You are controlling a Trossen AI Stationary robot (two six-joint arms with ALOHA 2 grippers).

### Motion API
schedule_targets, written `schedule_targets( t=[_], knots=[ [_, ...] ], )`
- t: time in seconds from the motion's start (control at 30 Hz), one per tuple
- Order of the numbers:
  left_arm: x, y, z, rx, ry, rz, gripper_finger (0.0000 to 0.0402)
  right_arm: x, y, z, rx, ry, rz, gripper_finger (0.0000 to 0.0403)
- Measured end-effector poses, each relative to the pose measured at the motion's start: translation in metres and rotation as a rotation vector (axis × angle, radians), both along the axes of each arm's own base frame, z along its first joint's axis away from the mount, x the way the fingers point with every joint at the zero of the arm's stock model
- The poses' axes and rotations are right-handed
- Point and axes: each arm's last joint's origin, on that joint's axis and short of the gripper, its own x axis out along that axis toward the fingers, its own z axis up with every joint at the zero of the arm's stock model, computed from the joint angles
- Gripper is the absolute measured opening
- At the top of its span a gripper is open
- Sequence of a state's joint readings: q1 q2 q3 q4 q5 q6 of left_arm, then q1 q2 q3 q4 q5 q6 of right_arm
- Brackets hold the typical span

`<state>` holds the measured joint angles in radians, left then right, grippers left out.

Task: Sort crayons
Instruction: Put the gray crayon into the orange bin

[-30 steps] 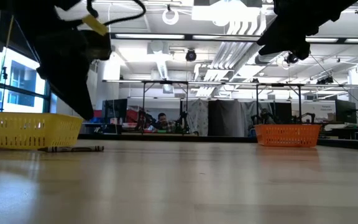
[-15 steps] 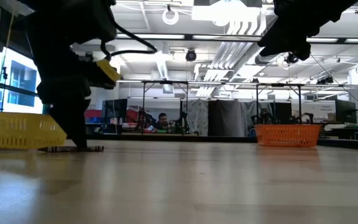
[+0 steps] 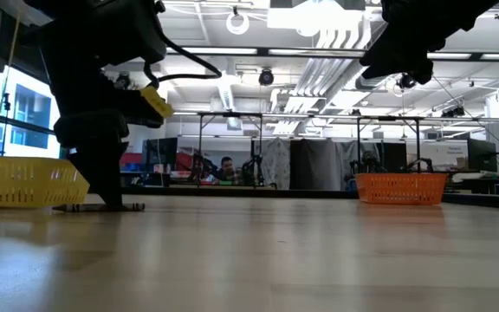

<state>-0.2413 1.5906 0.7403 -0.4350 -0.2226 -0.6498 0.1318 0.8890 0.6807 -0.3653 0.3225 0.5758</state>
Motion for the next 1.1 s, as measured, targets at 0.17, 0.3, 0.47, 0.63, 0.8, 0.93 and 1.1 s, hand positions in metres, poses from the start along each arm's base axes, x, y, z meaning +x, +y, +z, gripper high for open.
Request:
schedule_targets(
  t=[0.17,0.3,0.47,0.63,0.8,0.93,1.1],
  knots=[
    [0.001,0.0,0.0,-0.007,-0.002,-0.018,0.0091,0.0,0.0,0.0,0.0,0.0,0.0,0.0119],
    [0.001,-0.001,0.0,-0.025,-0.006,-0.022,0.0076,0.0,0.0,0.0,0.0,0.0,0.0,0.0119],
    [0.001,-0.001,0.0,-0.03,-0.007,-0.023,0.0055,0.0,0.0,0.0,0.0,0.0,0.0,0.0119],
    [0.001,-0.001,0.0,-0.035,-0.007,-0.025,0.0013,0.0,0.0,0.0,0.0,0.0,0.0,0.0119],
    [0.002,-0.001,0.0,-0.04,-0.006,-0.018,0.0005,0.0,0.0,0.0,0.0,0.0,0.0,0.0119],
    [0.006,-0.004,0.006,-0.055,-0.006,-0.04,0.0002,0.0,0.0,0.0,0.0,0.0,0.0,0.0119],
    [0.018,-0.006,0.024,-0.027,-0.028,-0.081,0.0001,0.0,0.0,0.0,0.0,0.0,0.0,0.0119]
  ],
)
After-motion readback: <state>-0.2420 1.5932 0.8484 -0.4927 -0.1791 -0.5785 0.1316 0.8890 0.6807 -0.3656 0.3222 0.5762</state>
